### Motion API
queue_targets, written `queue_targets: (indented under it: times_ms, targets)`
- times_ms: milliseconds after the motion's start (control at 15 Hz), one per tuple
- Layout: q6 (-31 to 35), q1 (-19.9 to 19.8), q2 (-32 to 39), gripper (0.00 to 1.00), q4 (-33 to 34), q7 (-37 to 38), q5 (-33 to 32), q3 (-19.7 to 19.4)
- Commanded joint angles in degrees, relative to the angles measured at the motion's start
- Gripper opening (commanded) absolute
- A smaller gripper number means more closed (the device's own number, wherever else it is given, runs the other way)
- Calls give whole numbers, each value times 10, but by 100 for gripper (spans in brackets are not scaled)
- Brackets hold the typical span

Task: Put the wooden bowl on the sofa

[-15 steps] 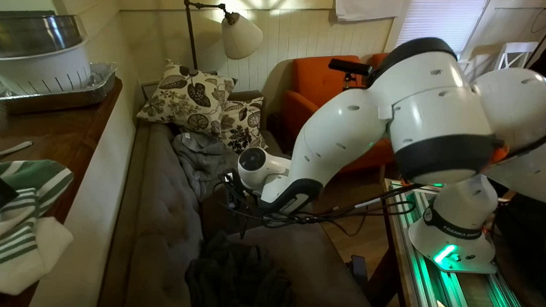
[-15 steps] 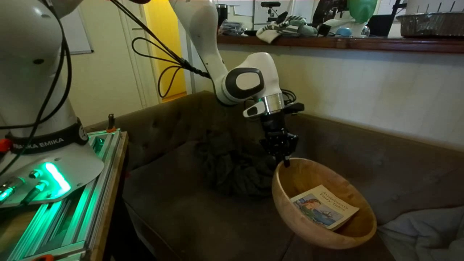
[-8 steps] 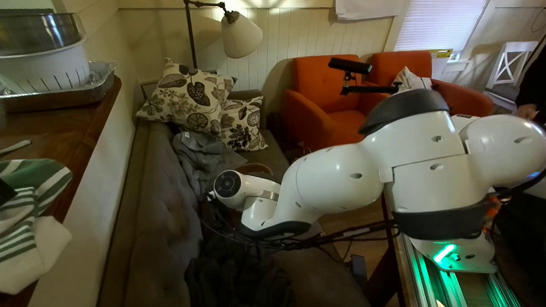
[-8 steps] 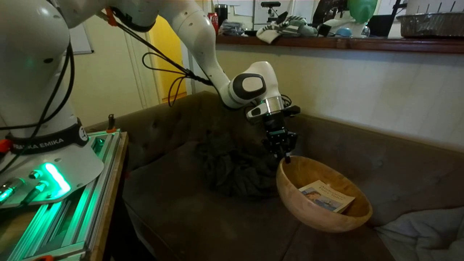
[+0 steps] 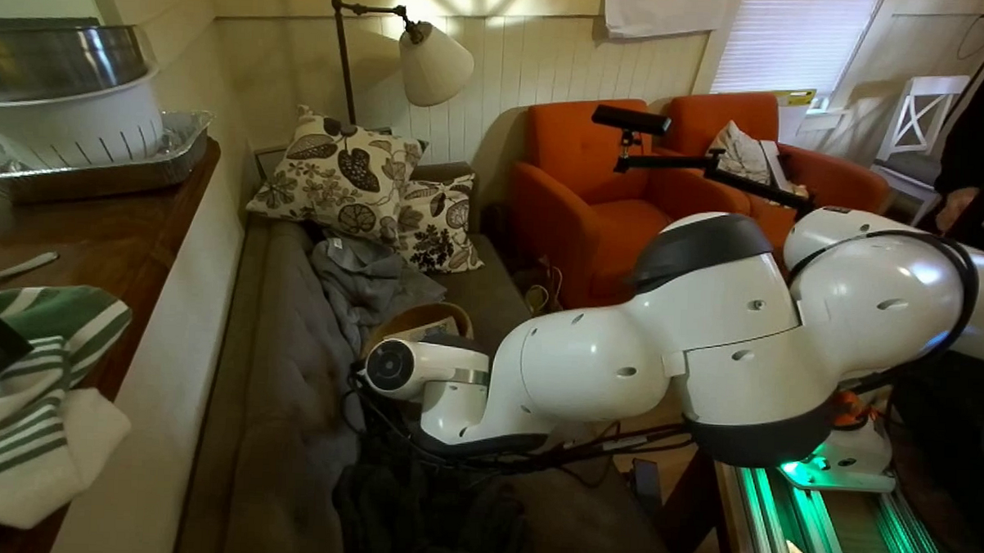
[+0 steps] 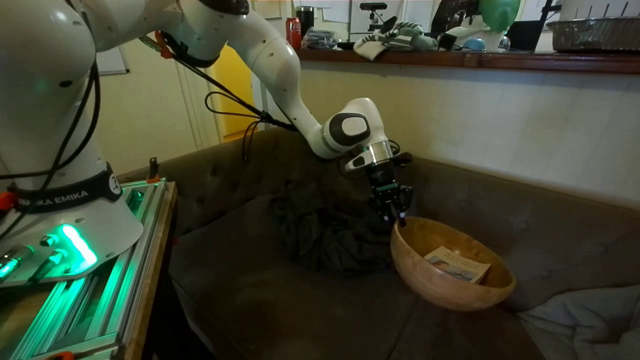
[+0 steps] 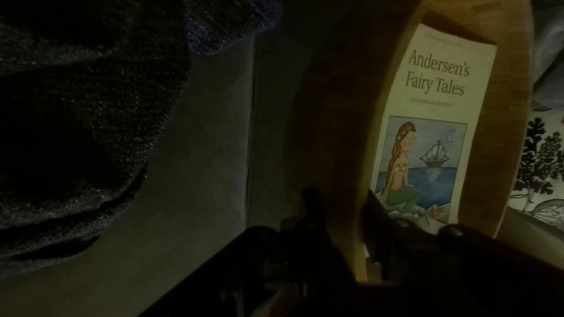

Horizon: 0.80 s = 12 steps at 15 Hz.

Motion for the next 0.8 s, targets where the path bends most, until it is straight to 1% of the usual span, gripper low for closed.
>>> queue_targets:
  times_ms: [0,67,267,333,400,467,600,667,733]
  targets:
    - [7,-24,-17,26,7,37,-64,24]
    - [1,-8,2,26,14,5,-20,9]
    - [1,-14,2,26,23,5,-24,14]
    - [1,-15,2,6,23,5,-25,14]
    - [14,-23,-18,6,9,59,-64,33]
    - [6,22,19,6,2,22,45,-4]
    - [2,46,43,6,0,53,108,-10]
    - [-1,66,58,6,-13,8,177,-36]
    - [-10,75,73,6,4,77,150,-25]
